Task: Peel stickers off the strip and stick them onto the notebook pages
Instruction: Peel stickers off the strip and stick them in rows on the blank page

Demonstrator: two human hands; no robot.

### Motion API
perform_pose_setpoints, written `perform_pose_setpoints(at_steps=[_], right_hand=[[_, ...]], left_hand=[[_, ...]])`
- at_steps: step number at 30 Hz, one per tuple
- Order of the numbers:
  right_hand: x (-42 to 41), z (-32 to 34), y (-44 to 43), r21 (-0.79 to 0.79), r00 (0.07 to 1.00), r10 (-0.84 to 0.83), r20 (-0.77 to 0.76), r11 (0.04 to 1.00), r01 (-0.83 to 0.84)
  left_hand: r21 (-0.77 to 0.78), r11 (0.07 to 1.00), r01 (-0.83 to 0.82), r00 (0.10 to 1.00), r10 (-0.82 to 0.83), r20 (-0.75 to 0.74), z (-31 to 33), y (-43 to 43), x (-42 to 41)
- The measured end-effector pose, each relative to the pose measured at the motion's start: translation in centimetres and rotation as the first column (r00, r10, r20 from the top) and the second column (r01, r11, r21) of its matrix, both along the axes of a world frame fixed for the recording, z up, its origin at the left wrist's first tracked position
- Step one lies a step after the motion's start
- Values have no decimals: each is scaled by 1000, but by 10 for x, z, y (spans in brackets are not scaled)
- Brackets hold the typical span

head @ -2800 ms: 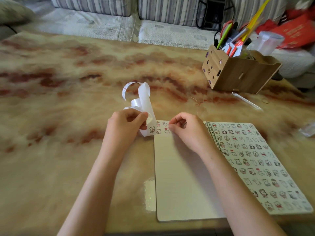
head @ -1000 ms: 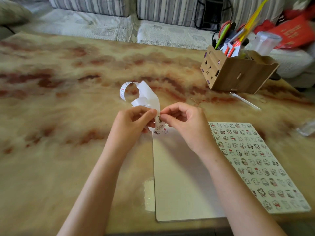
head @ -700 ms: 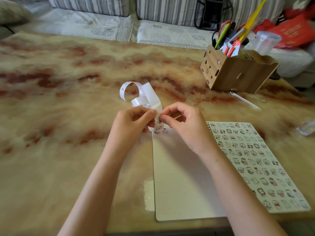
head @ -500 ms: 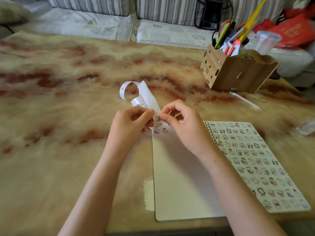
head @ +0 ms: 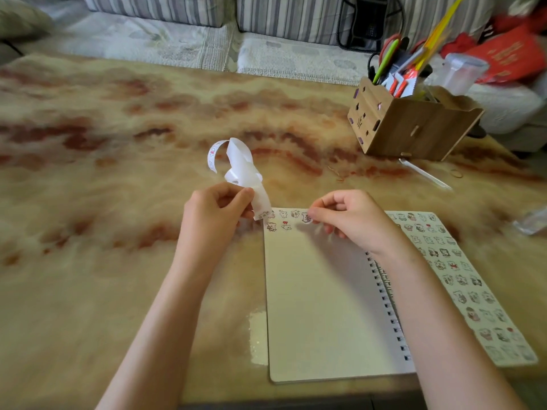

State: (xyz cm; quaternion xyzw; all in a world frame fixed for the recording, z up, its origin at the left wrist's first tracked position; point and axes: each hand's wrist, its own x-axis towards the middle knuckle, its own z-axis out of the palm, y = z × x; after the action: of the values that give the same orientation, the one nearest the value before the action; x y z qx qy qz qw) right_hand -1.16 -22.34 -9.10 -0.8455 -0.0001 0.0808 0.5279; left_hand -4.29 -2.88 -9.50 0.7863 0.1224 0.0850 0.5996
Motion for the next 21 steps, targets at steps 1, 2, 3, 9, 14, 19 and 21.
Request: perform_pose_setpoints(at_steps=[1,2,3,9,14,19,21], right_hand=[[0,-1,1,-18,1000,2,-4,1000,-2],[1,-3,2,-37,1000,3,-5,999,-3],[2,-4,3,-55,1000,4,-2,998,-4],[3,-7,5,-90,1000,7,13,996,-6],[2,-7,7,-109,1000,15,16,994,-13],[2,-7,8,-111,1000,15,18,994,-13],[2,-7,8,-123,1000,16,21,992,-13]], left_hand=[[0,1000,1,1000,-1,-3,0,-1,0],[0,1000,1,1000,-1,-6,0,-1,0],[1,1000,2,1000,-2,-10,1,-2,0],[6,1000,7,1000,-7,1,0,-1,0],[6,1000,17,1000,-17,1,0,-2,0],[8,1000,16,1000,-16,7,1,-1,0],[6,1000,17,1000,-17,9,1,-2,-1]])
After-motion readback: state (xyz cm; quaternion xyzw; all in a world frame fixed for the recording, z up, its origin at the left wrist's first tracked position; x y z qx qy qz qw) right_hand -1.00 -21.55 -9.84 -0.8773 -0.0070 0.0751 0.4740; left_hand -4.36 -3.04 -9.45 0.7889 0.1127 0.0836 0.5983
